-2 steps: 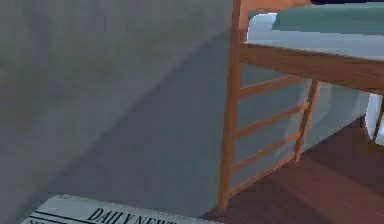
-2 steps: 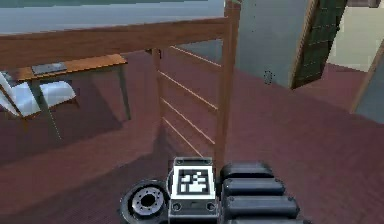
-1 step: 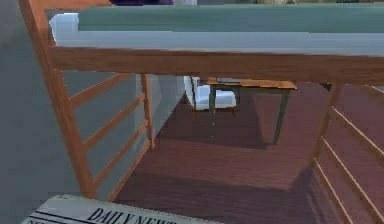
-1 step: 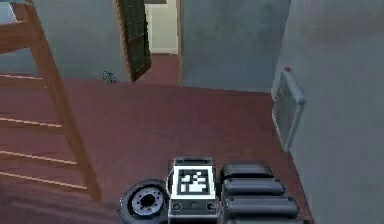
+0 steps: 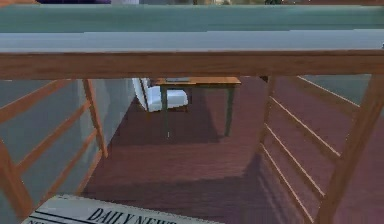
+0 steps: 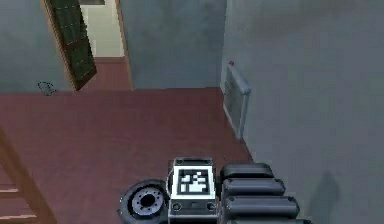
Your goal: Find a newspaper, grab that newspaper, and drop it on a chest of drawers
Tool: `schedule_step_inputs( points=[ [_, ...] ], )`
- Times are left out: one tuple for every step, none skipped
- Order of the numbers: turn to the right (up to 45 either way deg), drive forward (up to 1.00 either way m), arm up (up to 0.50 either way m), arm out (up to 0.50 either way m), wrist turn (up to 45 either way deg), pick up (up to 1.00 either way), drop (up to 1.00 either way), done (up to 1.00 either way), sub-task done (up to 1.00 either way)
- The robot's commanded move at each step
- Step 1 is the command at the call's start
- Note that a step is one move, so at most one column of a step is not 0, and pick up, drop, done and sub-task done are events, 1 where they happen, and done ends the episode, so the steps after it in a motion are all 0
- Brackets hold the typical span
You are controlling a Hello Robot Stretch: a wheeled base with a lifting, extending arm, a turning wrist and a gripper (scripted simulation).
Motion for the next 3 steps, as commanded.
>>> schedule_step_inputs(
  points=[
    [0.0, 0.05, 0.0, 0.0, 0.0, 0.0, 0.0, 0.0, 0.0],
    [-45.0, 0.0, 0.0, 0.0, 0.0, 0.0, 0.0, 0.0, 0.0],
    [-42.0, 0.0, 0.0, 0.0, 0.0, 0.0, 0.0, 0.0, 0.0]
  ],
)
